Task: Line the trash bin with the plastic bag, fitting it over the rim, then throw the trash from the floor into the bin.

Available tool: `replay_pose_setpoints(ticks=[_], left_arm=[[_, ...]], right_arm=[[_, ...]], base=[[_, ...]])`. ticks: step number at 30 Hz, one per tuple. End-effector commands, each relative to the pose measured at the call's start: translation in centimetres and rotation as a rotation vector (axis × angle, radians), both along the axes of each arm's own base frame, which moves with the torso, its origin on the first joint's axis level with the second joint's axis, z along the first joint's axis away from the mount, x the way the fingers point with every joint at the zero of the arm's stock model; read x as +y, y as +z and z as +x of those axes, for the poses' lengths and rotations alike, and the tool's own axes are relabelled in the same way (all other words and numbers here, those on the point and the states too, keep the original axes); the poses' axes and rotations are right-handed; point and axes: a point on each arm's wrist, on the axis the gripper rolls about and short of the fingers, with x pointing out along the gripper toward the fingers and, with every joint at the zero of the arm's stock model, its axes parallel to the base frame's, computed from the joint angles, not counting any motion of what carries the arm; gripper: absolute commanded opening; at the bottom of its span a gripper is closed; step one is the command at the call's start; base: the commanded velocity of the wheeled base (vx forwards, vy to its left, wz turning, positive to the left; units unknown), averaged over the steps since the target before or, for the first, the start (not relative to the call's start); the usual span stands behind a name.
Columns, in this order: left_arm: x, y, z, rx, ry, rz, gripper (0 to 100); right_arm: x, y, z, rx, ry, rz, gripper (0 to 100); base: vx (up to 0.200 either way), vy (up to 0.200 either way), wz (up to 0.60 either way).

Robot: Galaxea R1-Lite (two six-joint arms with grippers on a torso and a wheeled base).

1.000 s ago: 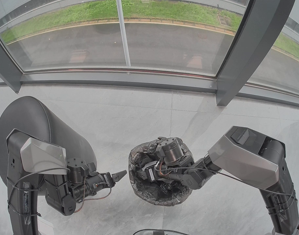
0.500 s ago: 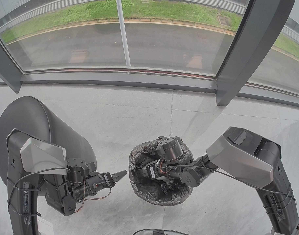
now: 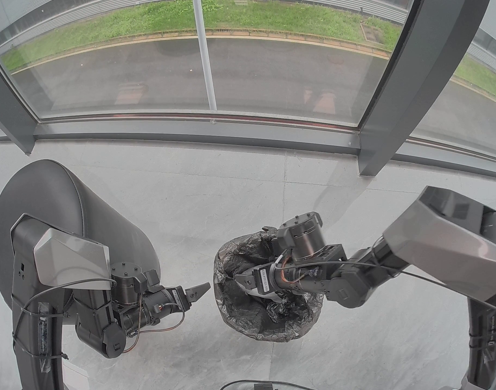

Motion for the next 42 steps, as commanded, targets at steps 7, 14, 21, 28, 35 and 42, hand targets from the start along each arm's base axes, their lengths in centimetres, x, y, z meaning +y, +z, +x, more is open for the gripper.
replay_pose_setpoints(ticks=[7,14,21,28,35,42], left_arm=[[-0.2,4.9,-0.6,-0.141,-0.016,-0.023,100],[1.4,14.6,-4.2,-0.411,-0.027,0.115,100],[4.7,20.7,-11.0,-0.495,0.22,0.37,100],[7.6,23.1,-19.6,-0.494,0.222,0.421,100],[9.4,24.0,-26.1,-0.466,0.226,0.414,100],[10.7,22.4,-31.9,-0.548,0.33,0.399,100]], right_arm=[[-8.2,10.3,-7.4,-0.102,-0.033,0.094,100],[-16.5,14.7,-8.9,-0.224,-0.254,0.146,100],[-21.1,16.5,-13.2,-0.365,-0.381,0.091,100],[-22.8,16.1,-17.6,-0.441,-0.497,0.028,100],[-25.1,16.2,-22.4,-0.573,-0.619,0.008,100],[-27.0,15.1,-29.5,-0.746,-0.689,-0.06,100]], base=[[0.0,0.0,0.0],[0.0,0.0,0.0],[0.0,0.0,0.0],[0.0,0.0,0.0],[0.0,0.0,0.0],[0.0,0.0,0.0]])
